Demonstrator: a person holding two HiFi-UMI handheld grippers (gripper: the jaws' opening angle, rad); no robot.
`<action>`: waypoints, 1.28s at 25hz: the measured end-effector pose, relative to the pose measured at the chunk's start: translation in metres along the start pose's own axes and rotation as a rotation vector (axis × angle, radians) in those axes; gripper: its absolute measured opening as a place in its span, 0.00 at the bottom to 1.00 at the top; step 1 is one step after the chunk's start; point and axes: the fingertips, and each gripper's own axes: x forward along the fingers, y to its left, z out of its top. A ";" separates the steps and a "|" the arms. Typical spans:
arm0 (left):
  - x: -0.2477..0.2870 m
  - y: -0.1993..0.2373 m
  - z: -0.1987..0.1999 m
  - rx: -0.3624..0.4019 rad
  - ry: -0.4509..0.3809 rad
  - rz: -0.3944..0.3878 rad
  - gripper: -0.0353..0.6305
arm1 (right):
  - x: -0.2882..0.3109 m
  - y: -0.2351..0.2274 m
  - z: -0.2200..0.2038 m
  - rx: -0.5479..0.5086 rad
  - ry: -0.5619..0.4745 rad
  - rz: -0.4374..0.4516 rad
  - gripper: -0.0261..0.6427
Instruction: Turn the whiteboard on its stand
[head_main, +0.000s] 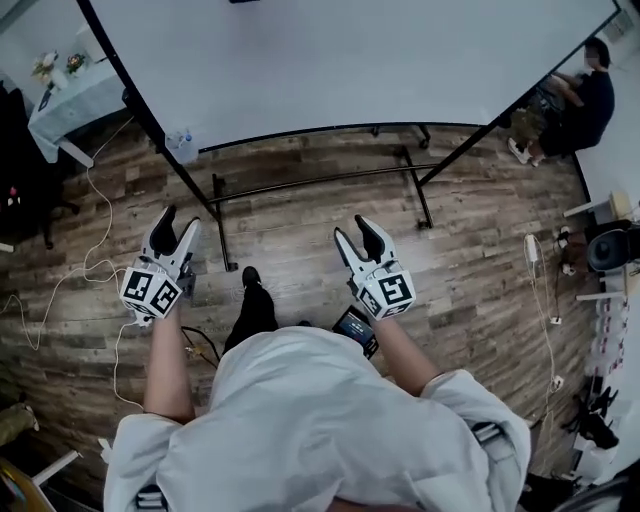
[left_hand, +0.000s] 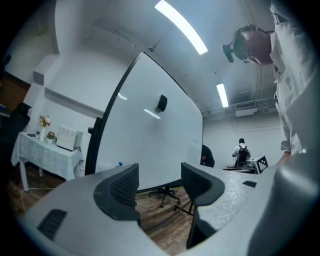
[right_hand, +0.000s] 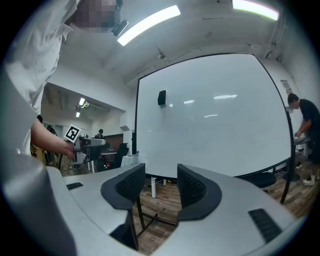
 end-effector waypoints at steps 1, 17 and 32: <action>0.001 0.018 0.004 0.000 -0.012 0.018 0.43 | 0.015 -0.001 0.001 -0.009 0.006 0.007 0.33; 0.069 0.243 0.064 0.050 -0.041 0.044 0.48 | 0.244 0.014 0.045 -0.045 -0.046 0.030 0.33; 0.163 0.269 0.050 0.156 0.068 -0.278 0.53 | 0.304 -0.010 0.008 0.014 0.009 -0.028 0.31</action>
